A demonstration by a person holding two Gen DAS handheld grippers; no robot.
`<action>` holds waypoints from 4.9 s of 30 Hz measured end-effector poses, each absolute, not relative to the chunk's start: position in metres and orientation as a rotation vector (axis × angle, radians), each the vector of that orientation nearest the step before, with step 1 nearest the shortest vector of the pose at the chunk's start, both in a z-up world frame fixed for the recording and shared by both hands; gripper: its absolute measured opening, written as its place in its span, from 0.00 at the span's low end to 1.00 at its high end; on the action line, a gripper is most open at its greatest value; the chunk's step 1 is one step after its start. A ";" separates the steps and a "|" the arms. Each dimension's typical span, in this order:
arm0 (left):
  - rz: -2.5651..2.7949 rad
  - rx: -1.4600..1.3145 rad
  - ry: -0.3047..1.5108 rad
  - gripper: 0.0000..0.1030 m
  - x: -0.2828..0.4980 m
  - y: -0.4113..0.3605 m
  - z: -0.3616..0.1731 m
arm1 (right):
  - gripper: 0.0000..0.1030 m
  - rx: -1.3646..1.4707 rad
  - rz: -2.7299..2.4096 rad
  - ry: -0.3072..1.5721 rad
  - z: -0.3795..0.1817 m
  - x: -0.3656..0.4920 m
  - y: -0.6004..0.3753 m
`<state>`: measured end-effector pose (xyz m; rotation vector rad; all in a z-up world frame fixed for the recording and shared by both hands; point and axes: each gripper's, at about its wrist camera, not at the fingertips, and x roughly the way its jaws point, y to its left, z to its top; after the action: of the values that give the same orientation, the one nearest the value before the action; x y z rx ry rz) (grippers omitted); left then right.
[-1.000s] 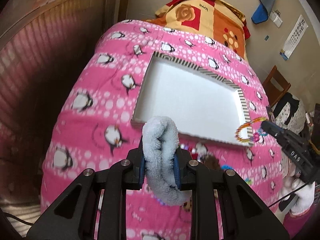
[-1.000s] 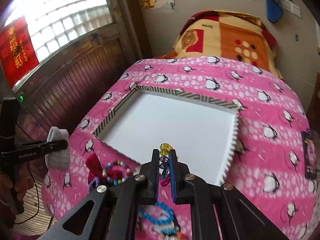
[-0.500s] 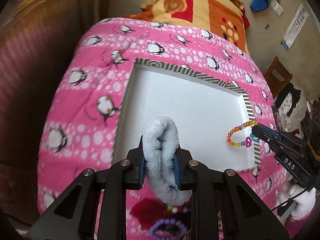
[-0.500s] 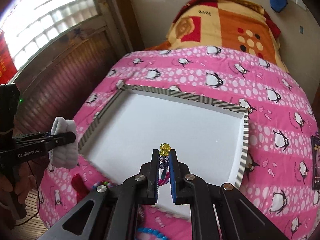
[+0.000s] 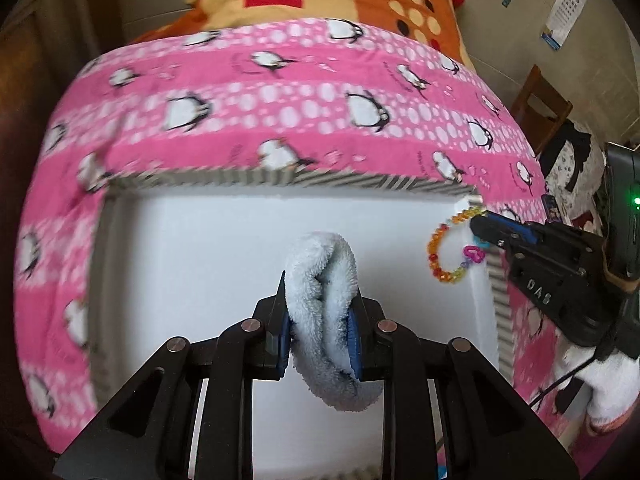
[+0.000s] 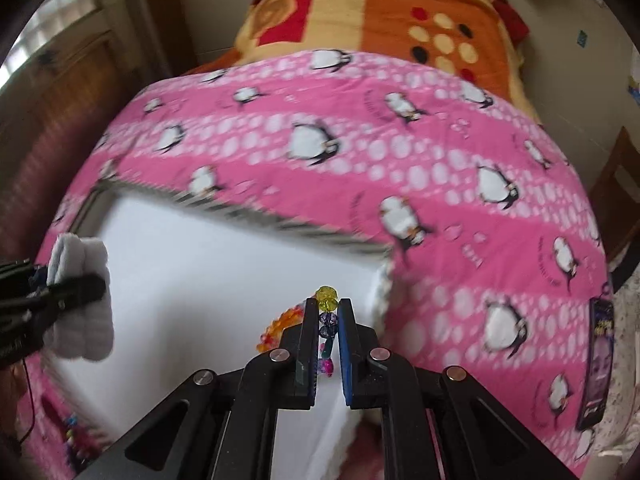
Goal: Organize jewelry
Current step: 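Carry scrunchie and rainbow bracelet into the white tray while both tools open to release, then lift both open tools out of the tray back over the jewelry pile, then grasp the purple bead bracelet with the left tool while the right tool grasps the multicolour beaded strand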
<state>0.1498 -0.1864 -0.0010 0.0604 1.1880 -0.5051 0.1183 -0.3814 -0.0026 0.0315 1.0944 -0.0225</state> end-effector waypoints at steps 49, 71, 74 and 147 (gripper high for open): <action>-0.419 0.065 1.028 0.58 0.018 -0.152 0.050 | 0.31 0.280 0.049 0.905 0.046 -0.071 -0.339; -0.352 0.036 1.006 0.58 -0.052 -0.140 0.057 | 0.37 0.249 0.042 0.891 0.059 -0.125 -0.326; -0.342 0.020 1.020 0.58 -0.058 -0.135 0.053 | 0.37 0.248 0.037 0.899 0.058 -0.131 -0.328; -0.128 -0.209 1.209 0.58 -0.099 -0.018 -0.011 | 0.38 0.321 0.020 1.043 -0.003 -0.207 -0.384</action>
<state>-0.0987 -0.0176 -0.0110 -0.2089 1.2090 -0.1277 -0.2065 -0.3841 -0.0029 0.3213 1.0432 0.0198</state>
